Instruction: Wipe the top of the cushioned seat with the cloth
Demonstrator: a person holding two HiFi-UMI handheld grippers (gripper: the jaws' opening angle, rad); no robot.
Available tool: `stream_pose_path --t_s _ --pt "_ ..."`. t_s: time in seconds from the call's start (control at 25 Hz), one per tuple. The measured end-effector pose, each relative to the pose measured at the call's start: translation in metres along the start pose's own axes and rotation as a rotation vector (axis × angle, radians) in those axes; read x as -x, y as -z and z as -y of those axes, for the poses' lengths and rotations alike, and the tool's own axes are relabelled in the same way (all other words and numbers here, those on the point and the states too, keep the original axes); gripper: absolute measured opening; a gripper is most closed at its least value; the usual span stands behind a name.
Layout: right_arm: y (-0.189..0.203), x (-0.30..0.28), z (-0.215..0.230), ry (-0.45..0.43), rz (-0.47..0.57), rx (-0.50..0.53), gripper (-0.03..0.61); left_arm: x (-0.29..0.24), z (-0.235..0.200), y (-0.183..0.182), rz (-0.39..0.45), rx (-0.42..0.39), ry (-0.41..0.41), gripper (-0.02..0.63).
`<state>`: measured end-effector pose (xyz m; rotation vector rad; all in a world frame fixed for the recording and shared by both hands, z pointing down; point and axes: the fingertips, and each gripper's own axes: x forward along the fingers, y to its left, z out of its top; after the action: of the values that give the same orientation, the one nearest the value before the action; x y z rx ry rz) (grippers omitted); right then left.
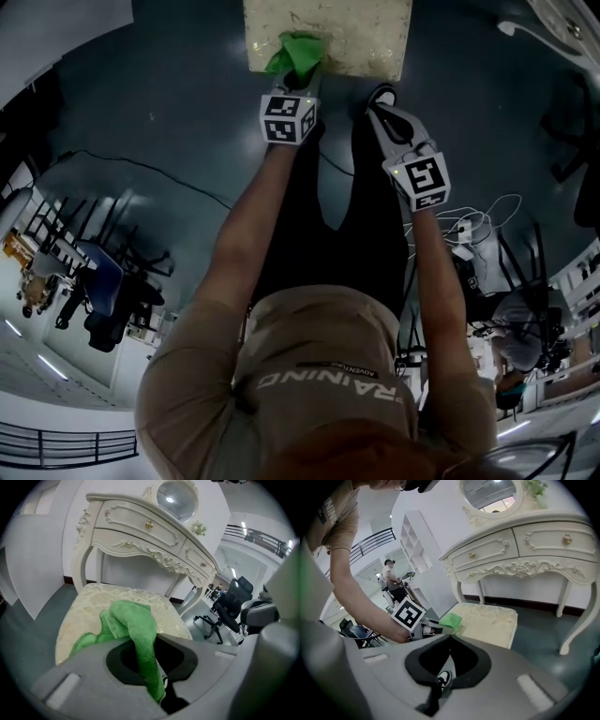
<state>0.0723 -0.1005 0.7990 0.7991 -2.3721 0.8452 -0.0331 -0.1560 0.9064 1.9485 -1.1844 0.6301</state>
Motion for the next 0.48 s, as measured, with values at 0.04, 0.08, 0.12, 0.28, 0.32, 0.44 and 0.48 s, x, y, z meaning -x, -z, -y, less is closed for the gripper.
stream_pose_path --t_s 0.04,0.08,0.12,0.28,0.32,0.44,0.48 --pt "0.004 0.008 0.007 0.003 0.003 -0.002 0.002 -0.007 0.012 -0.001 -0.002 -0.005 0.005 0.048" --pt "0.007 0.017 0.014 0.005 0.006 -0.004 0.002 -0.013 0.024 -0.001 -0.004 -0.008 0.009 0.048" --pt "0.011 0.026 0.021 0.008 0.008 -0.006 0.002 -0.019 0.037 -0.001 -0.007 -0.011 0.014 0.048" --pt "0.027 0.063 0.052 0.031 0.016 -0.025 0.002 -0.043 0.088 -0.001 -0.023 -0.026 0.035 0.048" --pt "0.031 0.071 0.060 0.037 0.019 -0.032 0.002 -0.048 0.100 -0.001 -0.026 -0.032 0.043 0.047" --pt "0.046 0.093 0.081 0.055 0.025 -0.052 0.002 -0.065 0.135 0.001 -0.036 -0.050 0.068 0.048" --pt "0.052 0.099 0.087 0.058 0.026 -0.057 0.002 -0.071 0.147 0.002 -0.039 -0.057 0.077 0.048"
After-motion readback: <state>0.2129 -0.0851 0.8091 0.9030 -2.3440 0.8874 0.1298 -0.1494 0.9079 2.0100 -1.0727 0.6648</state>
